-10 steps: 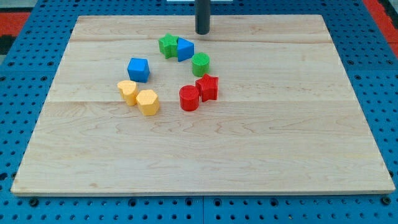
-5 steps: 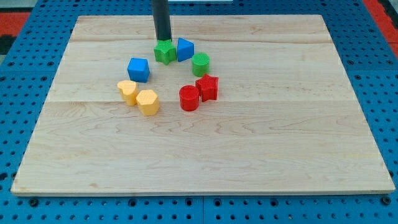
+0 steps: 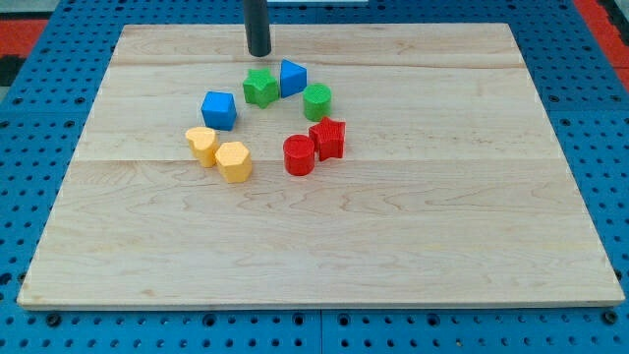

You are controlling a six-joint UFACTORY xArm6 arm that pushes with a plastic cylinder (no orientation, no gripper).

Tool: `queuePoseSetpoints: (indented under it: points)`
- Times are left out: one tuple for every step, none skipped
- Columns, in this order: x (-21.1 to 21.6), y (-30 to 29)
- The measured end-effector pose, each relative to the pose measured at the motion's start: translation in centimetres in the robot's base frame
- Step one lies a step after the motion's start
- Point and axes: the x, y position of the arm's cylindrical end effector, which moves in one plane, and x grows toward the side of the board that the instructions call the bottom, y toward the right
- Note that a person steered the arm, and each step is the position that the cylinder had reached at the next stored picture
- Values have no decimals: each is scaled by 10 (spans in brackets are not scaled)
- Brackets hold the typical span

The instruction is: Move the green star slightly down

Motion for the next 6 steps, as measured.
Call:
queuePoseSetpoints:
  points:
    - [4, 5]
    - [20, 6]
    - [24, 6]
    - [26, 6]
    - [23, 8]
    - [6, 8]
